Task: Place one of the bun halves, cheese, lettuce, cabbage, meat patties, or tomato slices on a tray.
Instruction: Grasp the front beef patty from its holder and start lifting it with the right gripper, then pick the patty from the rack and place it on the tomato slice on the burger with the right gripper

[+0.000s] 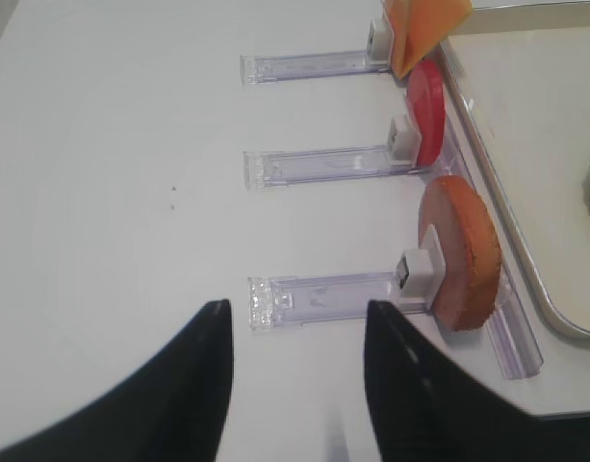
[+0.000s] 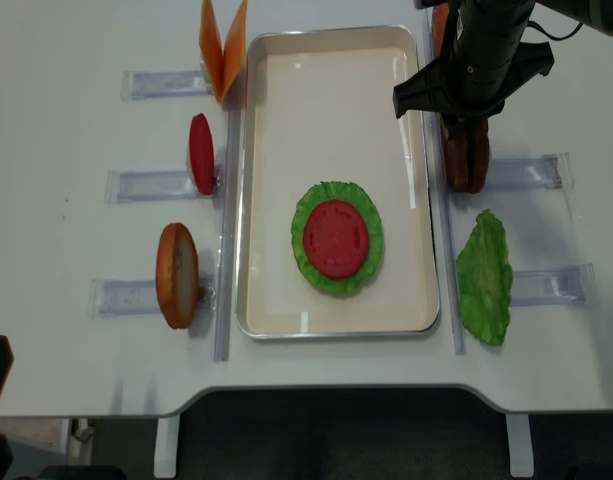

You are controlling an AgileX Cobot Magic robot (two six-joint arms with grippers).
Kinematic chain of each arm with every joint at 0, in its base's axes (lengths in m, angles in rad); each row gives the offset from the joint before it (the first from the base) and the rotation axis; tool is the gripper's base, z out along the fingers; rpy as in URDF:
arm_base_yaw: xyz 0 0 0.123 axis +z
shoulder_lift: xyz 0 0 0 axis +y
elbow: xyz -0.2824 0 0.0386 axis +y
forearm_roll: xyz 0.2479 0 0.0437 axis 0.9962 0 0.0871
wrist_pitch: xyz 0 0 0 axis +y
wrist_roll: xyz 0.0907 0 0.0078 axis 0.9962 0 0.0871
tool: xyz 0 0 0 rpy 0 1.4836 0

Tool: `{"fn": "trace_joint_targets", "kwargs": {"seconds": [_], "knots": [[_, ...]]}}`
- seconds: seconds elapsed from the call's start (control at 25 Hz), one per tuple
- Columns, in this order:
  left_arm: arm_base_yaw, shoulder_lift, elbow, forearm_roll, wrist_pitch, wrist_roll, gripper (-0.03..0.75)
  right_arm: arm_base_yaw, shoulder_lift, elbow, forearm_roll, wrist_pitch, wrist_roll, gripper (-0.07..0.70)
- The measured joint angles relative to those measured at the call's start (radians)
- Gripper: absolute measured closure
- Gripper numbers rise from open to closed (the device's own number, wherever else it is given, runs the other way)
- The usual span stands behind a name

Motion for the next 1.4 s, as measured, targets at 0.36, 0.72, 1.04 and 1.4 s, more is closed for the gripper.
{"fn": "trace_joint_targets", "kwargs": {"seconds": [0.36,0.72,1.04,1.4], "knots": [[0.0,0.0,0.0,0.0,0.0,0.0,0.37,0.0,-0.027,0.0,-0.004,0.041,0.017,0.493],[0.0,0.0,0.0,0.008,0.0,0.0,0.37,0.0,-0.104,-0.035,0.033,0.139,0.03,0.493],[0.0,0.0,0.0,0.009,0.0,0.0,0.37,0.0,-0.159,-0.067,0.129,0.154,0.025,0.493],[0.0,0.0,0.0,0.009,0.0,0.0,0.37,0.033,-0.196,-0.068,0.235,0.155,-0.015,0.493]]}}
